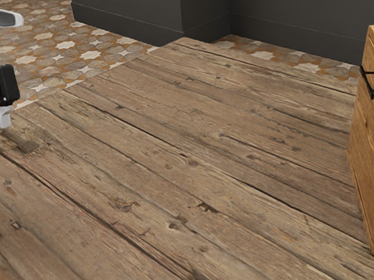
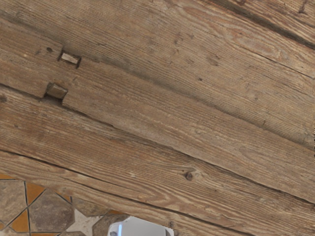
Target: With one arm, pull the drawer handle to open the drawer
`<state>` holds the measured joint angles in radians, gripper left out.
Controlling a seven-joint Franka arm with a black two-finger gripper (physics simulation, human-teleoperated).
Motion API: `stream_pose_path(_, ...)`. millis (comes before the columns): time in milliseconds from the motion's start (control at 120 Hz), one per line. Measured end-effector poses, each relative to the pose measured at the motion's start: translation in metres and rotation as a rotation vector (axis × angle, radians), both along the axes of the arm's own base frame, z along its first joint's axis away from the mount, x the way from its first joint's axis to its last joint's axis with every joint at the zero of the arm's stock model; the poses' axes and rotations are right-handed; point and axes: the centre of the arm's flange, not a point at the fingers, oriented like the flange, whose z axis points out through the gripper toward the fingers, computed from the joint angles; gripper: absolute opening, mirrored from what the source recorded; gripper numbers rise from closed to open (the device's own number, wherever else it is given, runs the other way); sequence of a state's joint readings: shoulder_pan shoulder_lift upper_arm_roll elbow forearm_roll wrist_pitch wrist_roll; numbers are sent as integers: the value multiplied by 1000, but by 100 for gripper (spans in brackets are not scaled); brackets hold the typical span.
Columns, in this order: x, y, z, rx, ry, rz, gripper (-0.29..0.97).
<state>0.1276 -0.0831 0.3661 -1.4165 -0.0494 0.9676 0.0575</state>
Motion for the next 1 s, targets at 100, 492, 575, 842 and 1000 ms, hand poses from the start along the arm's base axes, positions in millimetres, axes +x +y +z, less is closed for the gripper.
stream_pose_path(100, 24, 3, 4, 63, -150, -24, 66)
stream_pose_path(492, 241, -118, 38, 110, -896, -203, 66)
stream_pose_path(575, 281, -167, 20, 80, -1027, -216, 66)
stream_pose_path(842, 305, -299, 31, -17, -1332, -219, 66)
stream_pose_path(1000, 289, -326, 51, -30, -1334, -213, 66)
